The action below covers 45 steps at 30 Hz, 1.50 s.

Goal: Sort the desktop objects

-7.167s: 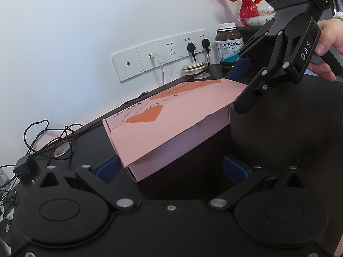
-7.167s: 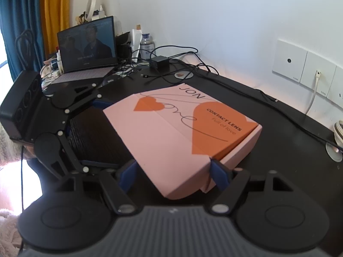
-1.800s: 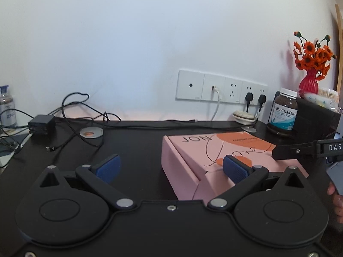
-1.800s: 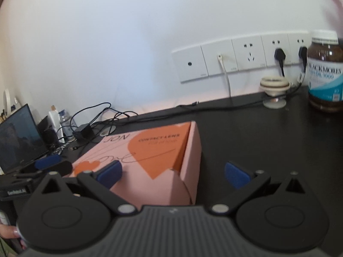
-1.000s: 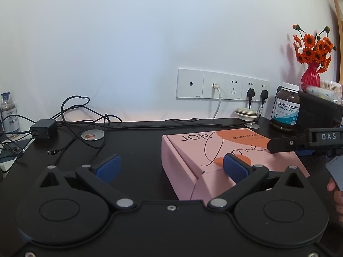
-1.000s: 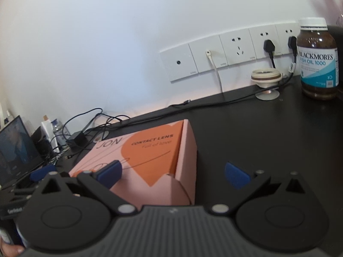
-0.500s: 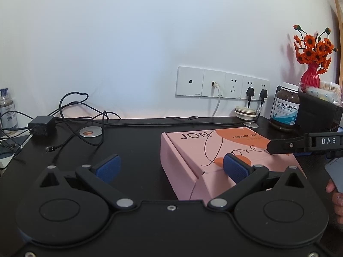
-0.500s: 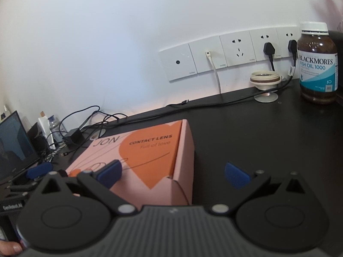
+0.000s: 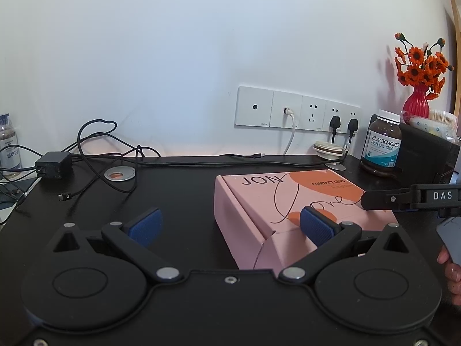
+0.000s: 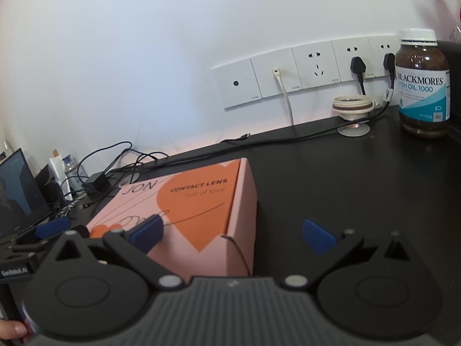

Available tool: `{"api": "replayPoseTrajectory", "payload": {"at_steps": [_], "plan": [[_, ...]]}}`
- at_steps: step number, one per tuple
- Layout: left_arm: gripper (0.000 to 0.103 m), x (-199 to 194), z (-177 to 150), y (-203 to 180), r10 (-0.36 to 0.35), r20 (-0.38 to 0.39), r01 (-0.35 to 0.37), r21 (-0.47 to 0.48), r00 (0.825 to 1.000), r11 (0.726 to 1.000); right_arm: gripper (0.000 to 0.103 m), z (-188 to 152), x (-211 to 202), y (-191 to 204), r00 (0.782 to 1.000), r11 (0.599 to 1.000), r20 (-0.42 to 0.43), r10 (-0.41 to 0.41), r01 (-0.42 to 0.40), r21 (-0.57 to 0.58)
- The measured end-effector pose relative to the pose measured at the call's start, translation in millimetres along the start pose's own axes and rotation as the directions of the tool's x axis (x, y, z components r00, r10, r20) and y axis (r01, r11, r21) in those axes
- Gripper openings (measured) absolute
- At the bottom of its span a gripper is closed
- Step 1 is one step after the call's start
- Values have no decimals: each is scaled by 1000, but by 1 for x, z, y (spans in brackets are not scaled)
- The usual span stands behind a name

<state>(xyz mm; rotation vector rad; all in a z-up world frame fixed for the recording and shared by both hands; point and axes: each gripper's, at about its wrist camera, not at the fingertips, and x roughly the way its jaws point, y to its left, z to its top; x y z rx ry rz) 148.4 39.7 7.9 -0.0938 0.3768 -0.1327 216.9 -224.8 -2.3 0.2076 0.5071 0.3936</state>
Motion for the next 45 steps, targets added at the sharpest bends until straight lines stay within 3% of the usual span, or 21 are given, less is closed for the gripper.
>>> {"api": "replayPoseTrajectory", "payload": {"at_steps": [13,20,31,45], "plan": [[103,3,0,-1,-36,-24,36,1,999,999,102,0,-4,-1,1000,1000,-5,-6,6,-25],[103,1,-1,-10,-14,-17,15,51,1000,999,102,-1,-8,-3,1000,999,-8,-1,1,-43],[103,-3,0,8,15,-8,-16,-52,1000,999,102,2,-9,1,1000,999,-9,-13,12,-46],[103,-6,2,-4,62,6,-62,16,998,998,102,4,-8,1,1000,999,-22,-22,22,-33]]}}
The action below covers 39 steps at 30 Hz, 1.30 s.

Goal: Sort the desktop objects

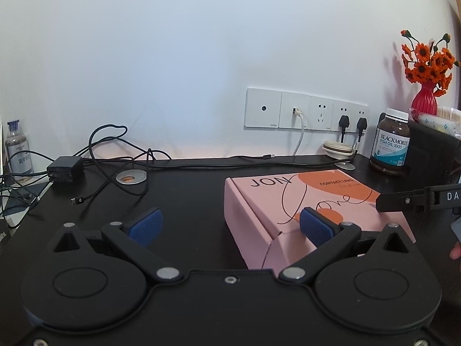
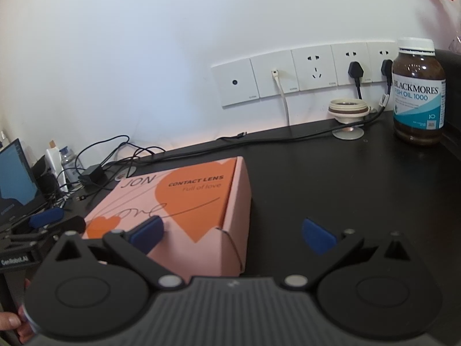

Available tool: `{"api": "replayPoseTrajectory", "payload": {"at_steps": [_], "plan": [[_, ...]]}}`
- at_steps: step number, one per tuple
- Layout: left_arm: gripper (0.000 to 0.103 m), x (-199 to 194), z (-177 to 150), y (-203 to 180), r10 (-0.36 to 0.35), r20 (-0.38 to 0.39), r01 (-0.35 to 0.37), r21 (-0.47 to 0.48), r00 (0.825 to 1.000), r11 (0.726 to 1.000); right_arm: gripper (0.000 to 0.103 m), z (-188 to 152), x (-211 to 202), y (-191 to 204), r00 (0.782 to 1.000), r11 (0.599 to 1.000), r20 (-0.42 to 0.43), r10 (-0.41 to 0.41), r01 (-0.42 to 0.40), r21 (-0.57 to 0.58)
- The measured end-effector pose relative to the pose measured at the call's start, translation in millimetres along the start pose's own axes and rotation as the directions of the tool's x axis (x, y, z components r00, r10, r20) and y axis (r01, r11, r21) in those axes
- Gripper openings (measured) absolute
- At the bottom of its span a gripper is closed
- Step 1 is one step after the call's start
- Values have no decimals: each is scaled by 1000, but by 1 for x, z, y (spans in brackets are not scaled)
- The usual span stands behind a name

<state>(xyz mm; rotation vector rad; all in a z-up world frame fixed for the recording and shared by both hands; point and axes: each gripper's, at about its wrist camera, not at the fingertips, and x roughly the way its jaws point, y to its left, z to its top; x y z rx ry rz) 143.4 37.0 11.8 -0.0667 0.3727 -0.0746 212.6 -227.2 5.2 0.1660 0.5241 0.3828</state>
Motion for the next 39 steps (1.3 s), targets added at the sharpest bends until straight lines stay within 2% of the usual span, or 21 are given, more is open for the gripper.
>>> {"api": "replayPoseTrajectory", "payload": {"at_steps": [9,14,17,22,25,30,39], "plan": [[103,-1,5,19,48,-13,-48,-53,999,997,102,8,1,6,999,1000,-40,-30,30,-7],[103,0,9,27,59,-2,-59,-79,998,995,102,7,-1,11,999,998,-22,-45,44,-46],[103,3,12,21,55,-12,-56,-58,998,997,102,7,0,13,999,997,-11,-53,52,-57],[103,7,12,1,43,-27,-43,28,999,999,102,11,5,11,998,998,-16,-63,62,-27],[103,5,11,-6,55,-15,-54,67,998,996,102,11,6,9,998,998,-20,-62,61,-18],[103,6,11,-6,52,-20,-50,87,998,995,102,9,8,5,999,999,-21,-45,44,-15],[103,3,5,-7,64,-8,-63,68,998,996,102,6,10,5,999,999,-26,-38,37,-28]]}}
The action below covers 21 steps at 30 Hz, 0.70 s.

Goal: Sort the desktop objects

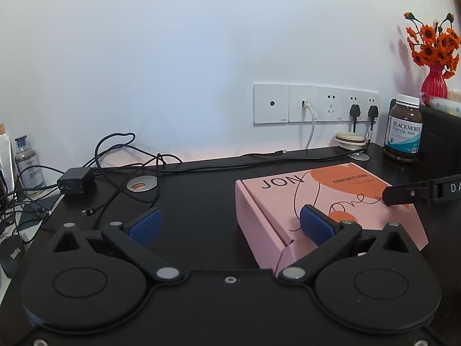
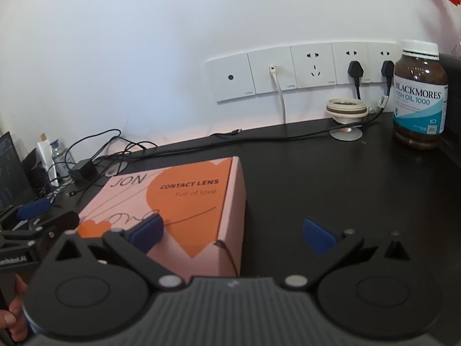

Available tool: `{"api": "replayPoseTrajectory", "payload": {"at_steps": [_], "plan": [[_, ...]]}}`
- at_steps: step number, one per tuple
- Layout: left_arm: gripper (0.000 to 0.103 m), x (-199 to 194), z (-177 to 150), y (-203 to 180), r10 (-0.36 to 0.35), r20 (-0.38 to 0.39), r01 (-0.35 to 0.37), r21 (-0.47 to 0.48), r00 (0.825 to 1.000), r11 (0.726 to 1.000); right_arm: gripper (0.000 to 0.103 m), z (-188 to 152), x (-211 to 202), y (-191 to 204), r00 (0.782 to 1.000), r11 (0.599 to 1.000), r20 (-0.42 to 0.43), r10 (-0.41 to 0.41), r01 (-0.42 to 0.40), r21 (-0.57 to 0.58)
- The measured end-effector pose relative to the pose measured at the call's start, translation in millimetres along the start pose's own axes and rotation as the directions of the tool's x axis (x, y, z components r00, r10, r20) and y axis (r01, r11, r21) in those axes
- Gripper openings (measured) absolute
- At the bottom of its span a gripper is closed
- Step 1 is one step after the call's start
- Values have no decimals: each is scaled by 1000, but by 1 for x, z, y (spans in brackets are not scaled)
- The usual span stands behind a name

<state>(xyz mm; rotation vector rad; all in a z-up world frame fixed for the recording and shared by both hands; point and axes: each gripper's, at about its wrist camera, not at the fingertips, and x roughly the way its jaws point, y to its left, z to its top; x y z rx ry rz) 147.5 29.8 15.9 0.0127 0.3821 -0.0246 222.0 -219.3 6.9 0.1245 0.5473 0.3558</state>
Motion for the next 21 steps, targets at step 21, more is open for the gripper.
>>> {"api": "replayPoseTrajectory", "payload": {"at_steps": [21], "plan": [[103,10,-6,-12,13,-18,-13,8,1000,1000,102,0,2,1,1000,1000,-16,-4,4,-15]]}}
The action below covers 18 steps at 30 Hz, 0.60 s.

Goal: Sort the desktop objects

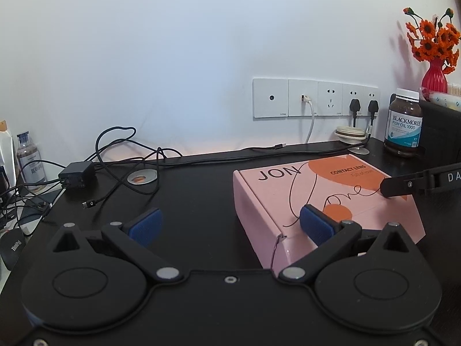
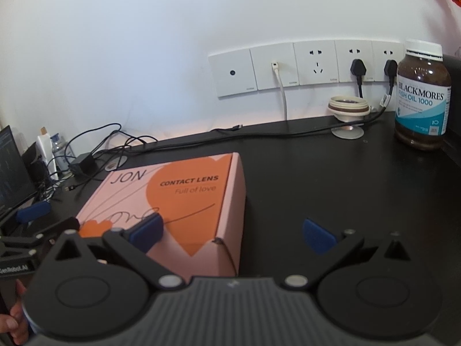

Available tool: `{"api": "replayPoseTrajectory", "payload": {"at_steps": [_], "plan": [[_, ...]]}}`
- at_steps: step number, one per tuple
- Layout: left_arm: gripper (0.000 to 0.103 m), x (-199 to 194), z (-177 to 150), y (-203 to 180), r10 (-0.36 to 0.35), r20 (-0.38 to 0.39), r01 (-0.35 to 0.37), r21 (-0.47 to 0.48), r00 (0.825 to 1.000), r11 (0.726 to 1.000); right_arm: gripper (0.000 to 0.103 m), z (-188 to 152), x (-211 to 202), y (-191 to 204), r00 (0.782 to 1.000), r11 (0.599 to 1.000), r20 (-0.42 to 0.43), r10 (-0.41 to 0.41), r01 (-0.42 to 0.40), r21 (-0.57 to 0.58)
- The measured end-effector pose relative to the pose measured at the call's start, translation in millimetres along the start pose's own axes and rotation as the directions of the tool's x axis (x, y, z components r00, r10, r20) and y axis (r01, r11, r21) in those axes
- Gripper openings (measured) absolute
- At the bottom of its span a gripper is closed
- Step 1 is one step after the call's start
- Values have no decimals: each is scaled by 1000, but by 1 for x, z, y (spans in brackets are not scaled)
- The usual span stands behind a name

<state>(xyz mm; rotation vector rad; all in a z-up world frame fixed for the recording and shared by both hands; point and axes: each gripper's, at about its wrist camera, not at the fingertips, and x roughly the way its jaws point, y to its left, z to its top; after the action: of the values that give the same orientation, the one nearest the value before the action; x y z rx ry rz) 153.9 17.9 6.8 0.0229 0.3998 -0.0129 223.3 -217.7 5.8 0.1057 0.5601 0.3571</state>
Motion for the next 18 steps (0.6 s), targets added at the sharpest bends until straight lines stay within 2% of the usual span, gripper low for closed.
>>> {"api": "replayPoseTrajectory", "payload": {"at_steps": [12,18], "plan": [[103,-13,-2,9,-30,-15,30,23,999,999,102,-7,-7,-6,1000,1000,-19,16,-16,23],[103,-8,1,8,-13,-18,14,19,1000,1000,102,-5,-7,-3,1000,1000,-24,7,-7,24]]}}
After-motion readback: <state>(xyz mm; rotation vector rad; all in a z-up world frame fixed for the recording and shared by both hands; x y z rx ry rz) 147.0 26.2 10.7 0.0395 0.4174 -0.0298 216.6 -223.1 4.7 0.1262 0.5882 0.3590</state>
